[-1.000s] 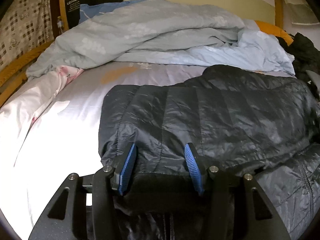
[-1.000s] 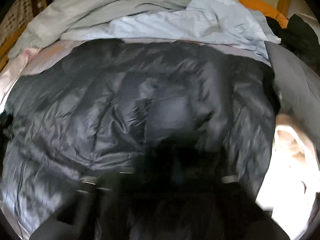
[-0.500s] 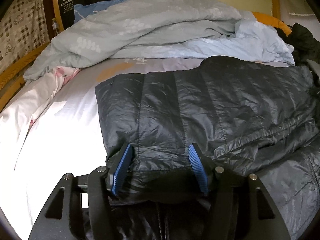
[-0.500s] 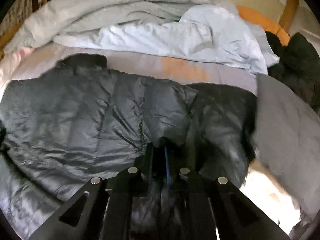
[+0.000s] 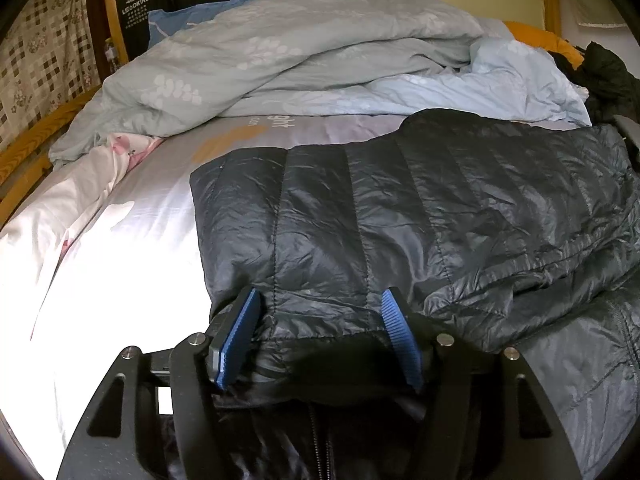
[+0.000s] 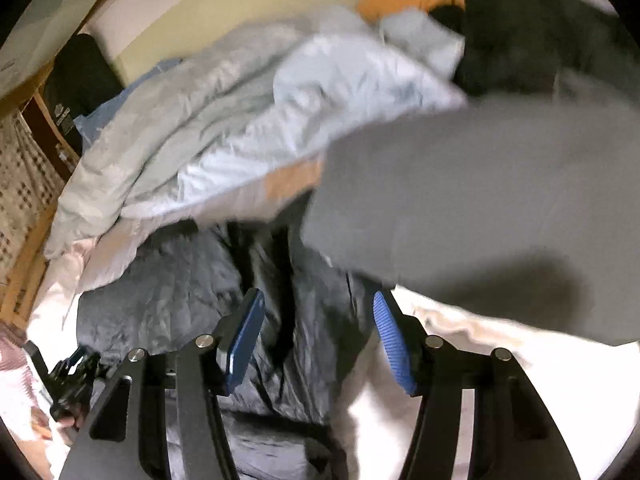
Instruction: Fold large clothes
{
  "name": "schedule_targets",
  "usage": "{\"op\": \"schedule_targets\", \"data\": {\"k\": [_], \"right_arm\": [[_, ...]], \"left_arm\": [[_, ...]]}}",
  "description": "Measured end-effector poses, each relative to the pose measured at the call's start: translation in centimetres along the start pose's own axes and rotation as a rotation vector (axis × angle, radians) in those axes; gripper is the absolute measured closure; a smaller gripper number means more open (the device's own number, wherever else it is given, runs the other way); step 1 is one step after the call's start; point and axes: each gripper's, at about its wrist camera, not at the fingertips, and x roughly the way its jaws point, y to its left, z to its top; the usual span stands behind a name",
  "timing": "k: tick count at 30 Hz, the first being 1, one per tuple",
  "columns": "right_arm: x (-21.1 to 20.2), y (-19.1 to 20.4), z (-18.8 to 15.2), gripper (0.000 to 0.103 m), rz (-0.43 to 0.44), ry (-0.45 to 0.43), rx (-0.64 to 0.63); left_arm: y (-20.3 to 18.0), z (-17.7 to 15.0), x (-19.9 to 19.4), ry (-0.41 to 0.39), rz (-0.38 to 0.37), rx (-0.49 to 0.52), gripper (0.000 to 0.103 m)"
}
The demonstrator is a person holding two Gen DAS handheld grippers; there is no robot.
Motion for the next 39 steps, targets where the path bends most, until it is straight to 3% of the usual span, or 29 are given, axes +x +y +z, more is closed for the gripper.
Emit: {"op": "schedule_targets", "data": {"k": [3, 7, 8, 9, 10, 11, 12, 16, 19, 23, 26, 27, 29, 33, 35, 37, 39], "right_arm": [[3.0, -0.4, -0.1, 0.044, -0.062, 0.026, 0.01], [5.3, -0.5, -0.2, 0.044, -0.082, -0.021, 0.014], [5.4, -0.2, -0.2, 0.055, -0.114, -0.03, -0.008], [5.5, 0.3, -0.3, 0.074, -0.17, -0.04, -0.045], [5.2, 0.6, -0.4, 0.079, -0.191, -0.057, -0.069], [4.6, 0.9, -0.5, 0.096, -0.131, -0.079, -0.09], [3.6, 1.3, -0.5, 0.101, -0.049, -0.092, -0.107], [0.5, 5.2, -1.0, 0.101, 0.095, -0.184, -0.227], [0.0, 7.2, -1.4, 0.101, 0.09, -0.189, -0.248], [-1.2, 9.1, -2.6, 0.101, 0.227, -0.218, -0.337], [-0.4, 11.3, -4.0, 0.101, 0.399, -0.117, -0.41], [0.2, 11.9, -4.4, 0.101, 0.422, -0.08, -0.42], [2.5, 13.5, -5.6, 0.101, 0.408, 0.017, -0.451], [6.7, 14.7, -7.6, 0.101, 0.275, 0.146, -0.471], [7.2, 14.5, -7.5, 0.096, 0.246, 0.175, -0.462], [6.1, 13.9, -6.7, 0.081, 0.26, 0.138, -0.456], [4.0, 13.2, -5.6, 0.033, 0.286, 0.062, -0.427]], "left_arm": [[0.1, 0.1, 0.0, 0.005, -0.005, -0.007, 0.04], [0.5, 0.0, 0.1, 0.012, -0.022, -0.03, 0.039], [0.6, -0.1, 0.1, 0.014, -0.024, -0.032, 0.039], [0.6, 0.0, 0.2, 0.015, -0.025, -0.032, 0.039], [0.6, -0.1, 0.1, 0.015, -0.024, -0.032, 0.039], [0.6, -0.1, 0.1, 0.014, -0.023, -0.031, 0.039], [0.6, 0.0, 0.2, 0.014, -0.022, -0.03, 0.039], [0.6, 0.0, 0.2, 0.014, -0.023, -0.031, 0.039], [0.5, 0.0, 0.2, 0.014, -0.023, -0.034, 0.039], [0.5, 0.0, 0.2, 0.015, -0.02, -0.03, 0.039], [0.4, 0.0, 0.2, 0.015, -0.019, -0.029, 0.039], [0.5, 0.0, 0.2, 0.015, -0.019, -0.03, 0.039], [0.5, 0.0, 0.2, 0.015, -0.019, -0.031, 0.039], [0.5, 0.0, 0.3, 0.016, -0.02, -0.031, 0.039], [0.4, 0.0, 0.2, 0.017, -0.021, -0.032, 0.038], [0.4, 0.0, 0.2, 0.017, -0.022, -0.033, 0.038], [0.3, 0.0, 0.2, 0.018, -0.024, -0.033, 0.038]]}}
